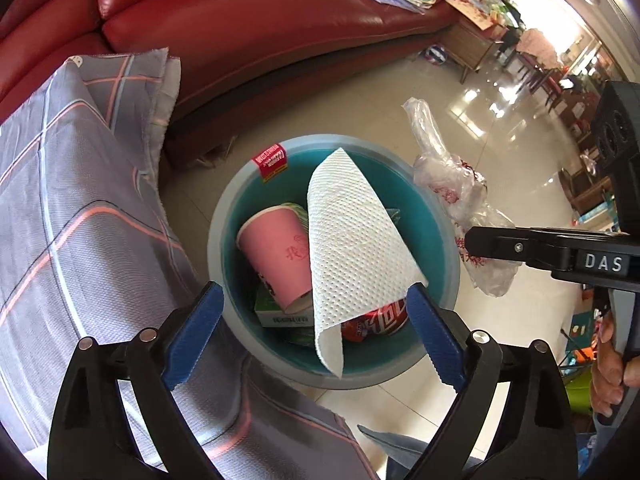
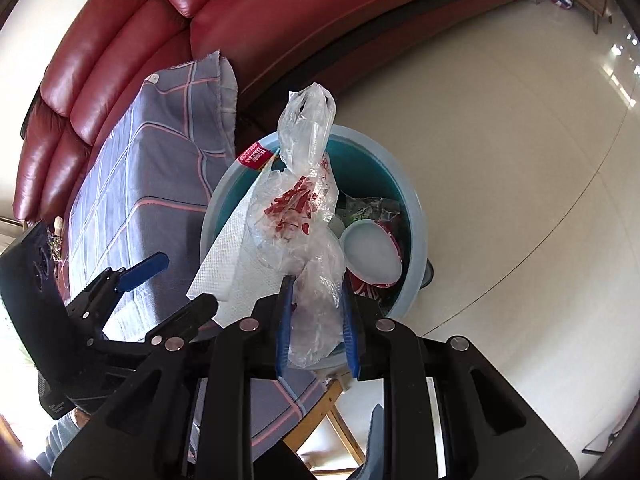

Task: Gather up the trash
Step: 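Carry towel and bag over the bin and open both tools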

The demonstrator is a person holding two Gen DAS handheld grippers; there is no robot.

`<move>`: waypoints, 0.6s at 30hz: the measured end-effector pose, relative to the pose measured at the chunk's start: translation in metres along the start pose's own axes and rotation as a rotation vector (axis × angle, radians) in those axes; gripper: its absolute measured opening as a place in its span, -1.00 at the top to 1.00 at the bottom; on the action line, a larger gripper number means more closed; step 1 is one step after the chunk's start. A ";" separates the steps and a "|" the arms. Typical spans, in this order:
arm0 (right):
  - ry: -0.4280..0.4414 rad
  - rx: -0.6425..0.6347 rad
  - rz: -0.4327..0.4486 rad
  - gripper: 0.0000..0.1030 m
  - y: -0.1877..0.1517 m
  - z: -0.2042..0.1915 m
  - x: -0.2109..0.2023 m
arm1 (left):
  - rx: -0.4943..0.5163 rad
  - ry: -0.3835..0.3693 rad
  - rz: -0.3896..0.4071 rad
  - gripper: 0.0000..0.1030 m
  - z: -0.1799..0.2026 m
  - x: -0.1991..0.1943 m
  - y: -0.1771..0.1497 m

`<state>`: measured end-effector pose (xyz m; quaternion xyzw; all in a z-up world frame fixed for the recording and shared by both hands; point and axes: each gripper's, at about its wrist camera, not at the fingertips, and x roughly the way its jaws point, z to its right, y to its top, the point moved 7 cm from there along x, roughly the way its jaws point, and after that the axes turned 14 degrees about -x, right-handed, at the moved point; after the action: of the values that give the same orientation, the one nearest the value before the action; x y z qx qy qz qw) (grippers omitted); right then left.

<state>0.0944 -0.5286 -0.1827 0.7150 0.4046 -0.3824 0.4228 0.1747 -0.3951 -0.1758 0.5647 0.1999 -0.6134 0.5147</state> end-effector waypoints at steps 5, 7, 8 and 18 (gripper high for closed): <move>0.007 -0.004 -0.026 0.58 -0.003 -0.004 0.012 | -0.001 0.010 0.040 -0.90 -0.014 -0.019 0.002; 0.015 -0.002 -0.033 0.57 -0.003 -0.007 0.016 | -0.009 0.018 0.042 -0.90 -0.020 -0.024 0.002; 0.017 -0.004 -0.036 0.56 -0.003 -0.009 0.018 | -0.013 0.018 0.041 -0.90 -0.022 -0.026 0.002; 0.014 -0.022 -0.054 0.04 0.002 -0.023 0.032 | -0.036 0.030 0.040 -0.90 -0.037 -0.036 -0.005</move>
<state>0.1130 -0.5004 -0.2021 0.7017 0.4308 -0.3846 0.4172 0.1827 -0.3477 -0.1552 0.5685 0.2074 -0.5907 0.5337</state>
